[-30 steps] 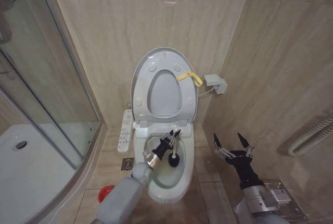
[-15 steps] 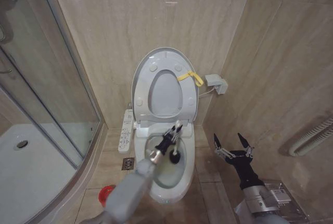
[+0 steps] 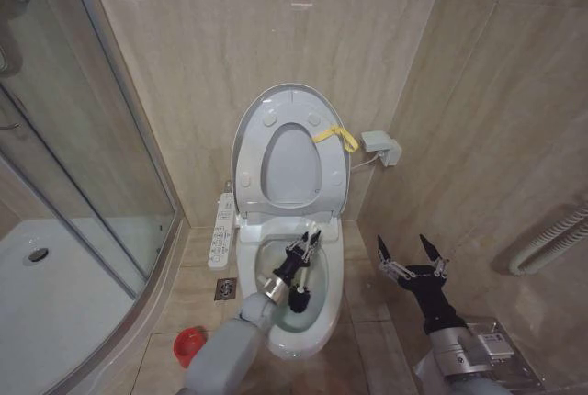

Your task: Open the toilet lid, clean the toilet bowl with a toilet brush, close the toilet lid, and flush.

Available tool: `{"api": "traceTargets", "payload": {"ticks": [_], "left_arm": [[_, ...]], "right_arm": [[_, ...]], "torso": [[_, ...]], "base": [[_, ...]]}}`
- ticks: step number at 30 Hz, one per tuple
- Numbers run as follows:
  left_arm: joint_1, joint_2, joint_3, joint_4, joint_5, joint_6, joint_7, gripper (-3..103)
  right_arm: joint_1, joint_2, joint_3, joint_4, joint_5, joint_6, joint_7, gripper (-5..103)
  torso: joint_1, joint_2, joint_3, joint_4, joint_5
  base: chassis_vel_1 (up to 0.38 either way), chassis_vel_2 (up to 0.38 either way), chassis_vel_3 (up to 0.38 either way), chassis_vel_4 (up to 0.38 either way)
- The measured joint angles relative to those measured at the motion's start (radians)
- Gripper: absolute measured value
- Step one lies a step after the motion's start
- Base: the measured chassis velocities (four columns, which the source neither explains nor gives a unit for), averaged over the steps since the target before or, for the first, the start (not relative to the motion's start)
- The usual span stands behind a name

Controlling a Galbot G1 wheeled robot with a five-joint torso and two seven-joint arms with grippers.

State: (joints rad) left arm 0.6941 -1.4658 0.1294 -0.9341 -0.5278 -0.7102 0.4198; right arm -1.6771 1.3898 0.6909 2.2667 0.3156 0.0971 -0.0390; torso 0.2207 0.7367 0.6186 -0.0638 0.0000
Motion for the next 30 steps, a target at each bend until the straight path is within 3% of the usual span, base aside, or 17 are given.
{"api": "traceTargets", "payload": {"ticks": [4,8,13,21,27,30], "left_arm": [[-0.021,-0.018,-0.022,0.028,0.024,-0.041,-0.03,20],[-0.042,-0.08,-0.047,0.088,0.029,-0.086,-0.067,20],[-0.041,-0.142,-0.057,0.134,-0.034,-0.107,-0.079,20],[-0.009,-0.096,-0.053,0.103,-0.027,-0.078,-0.058,20],[-0.007,-0.072,-0.073,0.091,0.106,-0.091,-0.056,20],[-0.021,-0.09,-0.076,0.103,0.108,-0.1,-0.064,20]], "right_arm": [[0.0,0.0,0.0,0.0,0.0,0.0,0.0,100],[0.0,0.0,0.0,0.0,0.0,0.0,0.0,100],[0.0,0.0,0.0,0.0,0.0,0.0,0.0,100],[0.0,0.0,0.0,0.0,0.0,0.0,0.0,100],[0.0,0.0,0.0,0.0,0.0,0.0,0.0,100],[0.0,0.0,0.0,0.0,0.0,0.0,0.0,100]], "torso": [[0.0,0.0,0.0,0.0001,0.0],[0.0,0.0,0.0,-0.0006,-0.0002],[0.0,0.0,0.0,-0.0001,0.0001],[0.0,0.0,0.0,0.0,0.0001],[0.0,0.0,0.0,0.0,0.0],[0.0,0.0,0.0,0.0,0.0001]], "base": [[0.0,0.0,0.0,0.0],[0.0,0.0,0.0,0.0],[0.0,0.0,0.0,0.0],[0.0,0.0,0.0,0.0],[0.0,0.0,0.0,0.0],[0.0,0.0,0.0,0.0]]}}
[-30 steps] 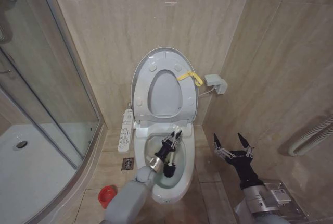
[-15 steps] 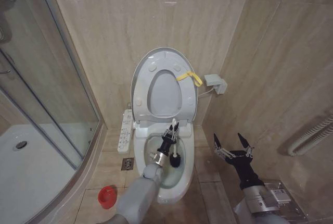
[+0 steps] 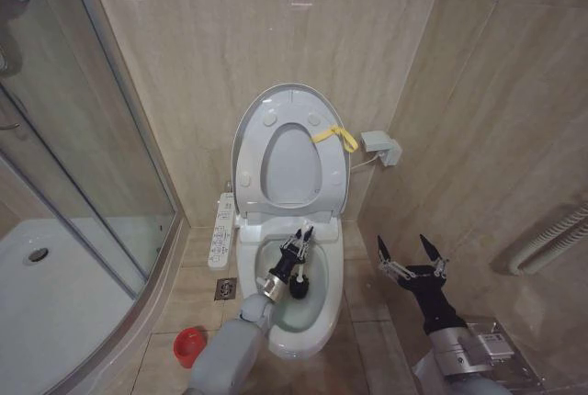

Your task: Open the toilet lid, clean the toilet bowl with a toilet brush, close the toilet lid, and flush.

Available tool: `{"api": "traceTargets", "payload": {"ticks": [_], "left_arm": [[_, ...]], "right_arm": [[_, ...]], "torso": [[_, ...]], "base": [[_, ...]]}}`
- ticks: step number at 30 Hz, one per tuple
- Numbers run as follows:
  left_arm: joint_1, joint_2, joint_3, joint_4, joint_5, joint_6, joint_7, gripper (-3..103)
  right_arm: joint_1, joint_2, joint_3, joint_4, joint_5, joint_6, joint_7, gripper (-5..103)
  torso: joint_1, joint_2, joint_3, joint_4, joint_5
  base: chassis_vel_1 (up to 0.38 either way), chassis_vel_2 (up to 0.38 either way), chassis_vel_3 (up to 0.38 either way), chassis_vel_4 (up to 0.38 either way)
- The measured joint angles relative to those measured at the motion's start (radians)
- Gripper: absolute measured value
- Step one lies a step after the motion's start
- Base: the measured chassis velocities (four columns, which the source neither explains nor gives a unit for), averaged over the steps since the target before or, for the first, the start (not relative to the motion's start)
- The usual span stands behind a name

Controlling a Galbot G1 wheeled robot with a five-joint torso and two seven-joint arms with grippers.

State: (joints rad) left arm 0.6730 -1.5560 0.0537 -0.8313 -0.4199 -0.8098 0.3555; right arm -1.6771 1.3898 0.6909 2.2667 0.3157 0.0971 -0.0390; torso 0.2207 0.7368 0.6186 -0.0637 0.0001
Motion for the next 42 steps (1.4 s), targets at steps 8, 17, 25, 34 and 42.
{"api": "traceTargets", "payload": {"ticks": [8,17,25,34,42], "left_arm": [[0.004,-0.049,0.014,0.003,-0.144,0.012,0.003,20],[0.021,0.006,-0.046,0.017,0.123,-0.001,-0.001,20],[0.043,0.081,0.042,-0.169,-0.054,0.175,-0.129,20],[0.095,0.225,0.107,-0.37,-0.09,0.308,-0.194,20],[0.171,0.306,0.096,-0.5,-0.106,0.373,-0.205,20]], "right_arm": [[0.0,0.0,0.0,0.0,0.0,0.0,0.0,100],[0.0,0.0,0.0,0.0,0.0,0.0,0.0,100],[0.0,0.0,0.0,0.0,0.0,0.0,0.0,100],[0.0,0.0,0.0,0.0,0.0,0.0,0.0,100],[0.0,0.0,0.0,0.0,0.0,0.0,0.0,100]], "torso": [[0.0,0.0,0.0,-0.0001,0.0],[-0.001,0.001,-0.001,-0.0003,0.0004],[0.0,-0.001,0.0,-0.0005,-0.0005],[0.0,0.0,0.0,-0.0002,-0.0002],[0.0,0.0,0.0,-0.0004,-0.0003]], "base": [[0.0,0.0,0.0,0.0],[0.0,0.0,0.0,0.0],[0.0,0.0,0.0,0.0],[0.0,0.0,0.0,0.0],[0.0,0.0,0.0,0.0]]}}
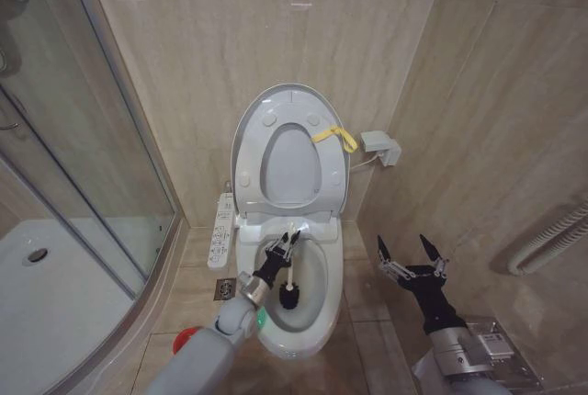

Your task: Open the toilet lid, clean the toilet bowl with a toilet brush, close the toilet lid, and flush.

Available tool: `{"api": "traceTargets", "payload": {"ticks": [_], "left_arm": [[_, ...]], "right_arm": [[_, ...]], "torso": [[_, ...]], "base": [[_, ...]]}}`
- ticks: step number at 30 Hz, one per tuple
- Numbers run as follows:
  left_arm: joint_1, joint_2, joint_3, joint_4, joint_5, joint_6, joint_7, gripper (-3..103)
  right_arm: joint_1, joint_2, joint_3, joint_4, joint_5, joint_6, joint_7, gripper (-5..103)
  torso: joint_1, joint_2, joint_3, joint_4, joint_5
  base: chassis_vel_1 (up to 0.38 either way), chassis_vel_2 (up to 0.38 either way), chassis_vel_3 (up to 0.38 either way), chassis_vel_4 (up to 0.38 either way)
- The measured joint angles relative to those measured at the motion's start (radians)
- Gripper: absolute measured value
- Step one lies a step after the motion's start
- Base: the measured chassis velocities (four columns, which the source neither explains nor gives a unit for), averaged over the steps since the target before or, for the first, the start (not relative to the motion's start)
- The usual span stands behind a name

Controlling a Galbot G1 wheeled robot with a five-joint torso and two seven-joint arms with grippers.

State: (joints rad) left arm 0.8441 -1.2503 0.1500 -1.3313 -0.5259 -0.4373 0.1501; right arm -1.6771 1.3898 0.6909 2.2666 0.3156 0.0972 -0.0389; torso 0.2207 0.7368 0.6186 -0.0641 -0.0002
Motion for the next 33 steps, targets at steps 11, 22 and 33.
{"api": "traceTargets", "payload": {"ticks": [11,22,33], "left_arm": [[0.258,0.112,-0.112,-0.23,0.01,0.029,-0.019,20],[0.456,0.126,-0.227,-0.361,0.025,0.017,-0.023,20],[0.433,0.025,-0.239,-0.341,-0.08,0.017,-0.112,20]], "right_arm": [[0.0,0.0,0.0,0.0,0.0,0.0,0.0,100],[0.0,0.0,0.0,0.0,0.0,0.0,0.0,100],[0.0,0.0,0.0,0.0,0.0,0.0,0.0,100]], "torso": [[0.0,0.0,0.0,0.0003,0.0001],[0.0,0.0,0.0,0.0002,0.0001],[0.0,0.0,0.0,0.0001,0.0003]], "base": [[0.0,0.0,0.0,0.0],[0.0,0.0,0.0,0.0],[0.0,0.0,0.0,0.0]]}}
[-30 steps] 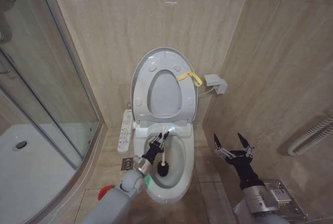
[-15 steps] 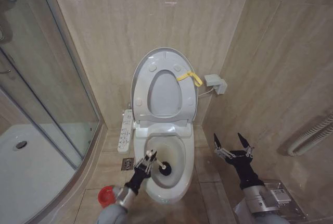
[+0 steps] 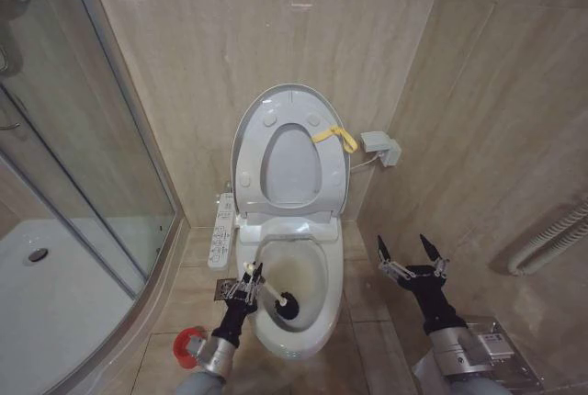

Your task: Open the toilet lid, clean the toilet bowl with a toilet brush, close the toilet lid, and flush.

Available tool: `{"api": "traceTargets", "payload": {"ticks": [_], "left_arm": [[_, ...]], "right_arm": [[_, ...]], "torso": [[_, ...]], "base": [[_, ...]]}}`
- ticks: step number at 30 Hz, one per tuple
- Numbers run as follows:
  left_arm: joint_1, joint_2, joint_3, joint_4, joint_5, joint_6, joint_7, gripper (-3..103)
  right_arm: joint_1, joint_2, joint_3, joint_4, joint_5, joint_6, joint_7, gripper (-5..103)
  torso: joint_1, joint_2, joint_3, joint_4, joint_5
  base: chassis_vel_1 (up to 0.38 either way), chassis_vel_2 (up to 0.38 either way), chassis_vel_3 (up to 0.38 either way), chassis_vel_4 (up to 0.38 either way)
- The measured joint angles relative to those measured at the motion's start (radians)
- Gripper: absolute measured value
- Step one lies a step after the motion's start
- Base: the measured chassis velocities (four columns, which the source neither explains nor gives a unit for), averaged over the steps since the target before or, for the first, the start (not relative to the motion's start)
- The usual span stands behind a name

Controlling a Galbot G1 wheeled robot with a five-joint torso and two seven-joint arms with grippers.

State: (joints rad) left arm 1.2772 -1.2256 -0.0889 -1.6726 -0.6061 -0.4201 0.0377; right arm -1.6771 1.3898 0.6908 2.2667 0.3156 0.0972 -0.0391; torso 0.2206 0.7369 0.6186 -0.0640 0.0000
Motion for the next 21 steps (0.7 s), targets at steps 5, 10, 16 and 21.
{"api": "traceTargets", "payload": {"ticks": [5,10,16,21], "left_arm": [[-0.077,-0.031,0.026,0.056,-0.04,0.016,-0.023,20],[-0.216,-0.059,0.052,0.163,-0.086,0.016,-0.036,20],[-0.352,-0.082,0.092,0.273,-0.125,0.007,-0.027,20],[-0.401,-0.121,0.103,0.336,-0.142,0.005,-0.019,20]], "right_arm": [[0.0,0.0,0.0,0.0,0.0,0.0,0.0,100],[0.0,0.0,0.0,0.0,0.0,0.0,0.0,100],[0.0,0.0,0.0,0.0,0.0,0.0,0.0,100],[0.0,0.0,0.0,0.0,0.0,0.0,0.0,100]], "torso": [[0.0,0.0,0.0,-0.0001,0.0],[0.0,0.0,0.0,0.0,0.0],[0.0,0.0,0.0,0.0001,0.0],[0.0,0.0,0.0,0.0,0.0001]], "base": [[0.0,0.0,0.0,0.0],[0.0,0.0,0.0,0.0],[0.0,0.0,0.0,0.0],[0.0,0.0,0.0,0.0]]}}
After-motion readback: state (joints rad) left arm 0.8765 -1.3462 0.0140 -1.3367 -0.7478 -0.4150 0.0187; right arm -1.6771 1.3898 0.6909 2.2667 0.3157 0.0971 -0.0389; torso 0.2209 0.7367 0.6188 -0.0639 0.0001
